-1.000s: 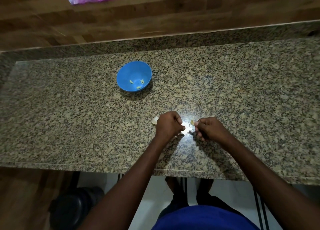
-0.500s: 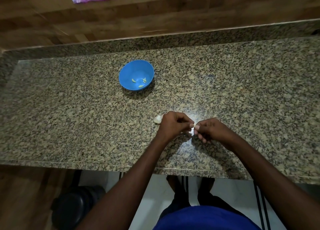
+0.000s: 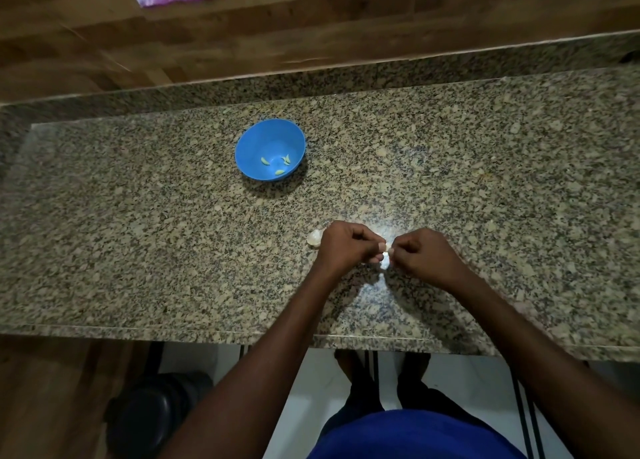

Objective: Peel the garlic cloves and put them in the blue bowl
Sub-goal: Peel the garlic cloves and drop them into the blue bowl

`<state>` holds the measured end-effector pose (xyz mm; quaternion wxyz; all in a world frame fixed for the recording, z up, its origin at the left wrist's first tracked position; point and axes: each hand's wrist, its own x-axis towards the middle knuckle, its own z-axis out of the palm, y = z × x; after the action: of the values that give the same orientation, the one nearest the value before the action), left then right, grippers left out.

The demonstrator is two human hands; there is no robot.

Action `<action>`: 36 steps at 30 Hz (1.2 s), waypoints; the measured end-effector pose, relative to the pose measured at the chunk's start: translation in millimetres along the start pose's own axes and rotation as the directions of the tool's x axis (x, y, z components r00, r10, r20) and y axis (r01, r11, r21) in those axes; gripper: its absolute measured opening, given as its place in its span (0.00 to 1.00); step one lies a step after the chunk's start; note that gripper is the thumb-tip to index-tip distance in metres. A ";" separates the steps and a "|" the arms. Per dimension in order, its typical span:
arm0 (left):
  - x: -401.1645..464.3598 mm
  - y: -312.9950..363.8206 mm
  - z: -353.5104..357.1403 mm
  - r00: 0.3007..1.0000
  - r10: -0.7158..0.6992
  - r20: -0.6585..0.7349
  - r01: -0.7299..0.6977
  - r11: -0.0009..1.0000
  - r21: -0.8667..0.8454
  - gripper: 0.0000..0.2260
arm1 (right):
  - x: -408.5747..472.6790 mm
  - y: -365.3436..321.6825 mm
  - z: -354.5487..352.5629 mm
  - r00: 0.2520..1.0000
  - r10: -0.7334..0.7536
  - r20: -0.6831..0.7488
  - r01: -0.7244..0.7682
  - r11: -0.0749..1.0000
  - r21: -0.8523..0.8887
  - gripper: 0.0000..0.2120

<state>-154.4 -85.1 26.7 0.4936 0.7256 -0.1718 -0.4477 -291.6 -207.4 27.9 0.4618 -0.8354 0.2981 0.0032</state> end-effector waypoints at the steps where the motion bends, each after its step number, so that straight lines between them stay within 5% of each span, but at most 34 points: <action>1: 0.5 1.1 1.9 1.000 -0.016 -0.020 0.016 1.000 0.001 0.01 | 0.4 -0.1 4.1 0.997 -0.056 -0.046 0.049 0.989 -0.138 0.16; 5: 0.6 2.8 10.1 0.992 -0.092 -0.085 0.088 0.995 -0.054 0.02 | -8.5 -6.1 21.0 0.973 -0.175 -0.150 0.091 0.890 -0.447 0.15; 8: -1.9 1.4 12.1 0.981 -0.181 -0.070 0.168 0.973 -0.158 0.01 | -12.3 -1.1 28.3 0.957 -0.224 -0.184 0.107 0.862 -0.496 0.12; 10: -3.5 -1.6 10.6 0.983 -0.179 -0.042 0.166 0.963 -0.211 0.02 | -8.6 4.8 24.8 0.969 -0.157 -0.190 0.086 0.938 -0.335 0.15; 12: -5.2 -4.3 8.0 0.994 -0.105 -0.031 0.096 0.974 -0.205 0.03 | -2.6 4.5 17.9 0.994 0.059 -0.087 -0.045 0.987 0.158 0.16; 15: -4.6 -3.8 5.9 0.998 0.051 -0.029 -0.054 0.992 -0.112 0.03 | 2.3 4.0 11.9 0.920 0.298 0.253 -0.384 0.567 0.728 0.12; 18: -3.2 -3.2 4.5 0.983 0.183 -0.016 -0.183 0.983 0.015 0.04 | 7.4 7.2 14.8 0.821 0.236 0.519 -0.555 0.117 0.824 0.09; 20: -2.9 -5.8 4.6 0.975 0.221 -0.027 -0.218 0.972 0.082 0.04 | 6.9 5.2 16.3 0.799 0.205 0.565 -0.580 0.014 0.815 0.10; 21: -3.0 -6.6 4.9 0.976 0.211 -0.047 -0.207 0.975 0.083 0.04 | 5.6 2.4 15.9 0.807 0.221 0.547 -0.573 0.073 0.816 0.11; 23: -2.2 -7.1 6.0 0.990 0.111 -0.092 -0.113 0.993 -0.018 0.03 | 3.6 0.1 16.9 0.894 0.303 0.331 -0.443 0.473 0.762 0.14; 25: -1.1 -6.3 6.6 0.995 -0.035 -0.097 0.017 0.983 -0.181 0.02 | 1.9 0.6 19.0 0.989 0.148 0.013 -0.141 0.907 0.398 0.15; 26: -0.1 -5.8 6.7 0.992 -0.096 -0.083 0.073 0.966 -0.248 0.02 | 2.3 3.3 20.3 0.997 0.009 -0.071 0.002 0.988 0.152 0.15; 28: 1.7 -5.3 4.7 0.981 -0.191 -0.032 0.169 0.927 -0.334 0.01 | 3.2 8.8 21.6 0.983 -0.152 -0.104 0.136 0.979 -0.151 0.15; 32: 4.3 -7.3 -1.6 0.955 -0.285 0.076 0.292 0.873 -0.391 0.02 | 5.2 10.2 22.6 0.966 -0.228 -0.122 0.195 0.952 -0.238 0.14; 34: 3.9 -9.6 -2.6 0.963 -0.253 0.097 0.270 0.880 -0.391 0.03 | 5.1 8.7 19.5 0.979 -0.175 -0.104 0.163 0.980 -0.117 0.15; 36: 4.8 -11.3 -2.3 0.982 -0.173 0.069 0.187 0.926 -0.328 0.04 | 4.1 5.2 13.3 1.000 -0.006 0.000 0.006 0.978 0.210 0.14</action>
<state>-152.1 -81.9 14.9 0.5626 0.6354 -0.0359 -0.5277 -287.3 -201.2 15.1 0.5476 -0.7829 0.2939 -0.0293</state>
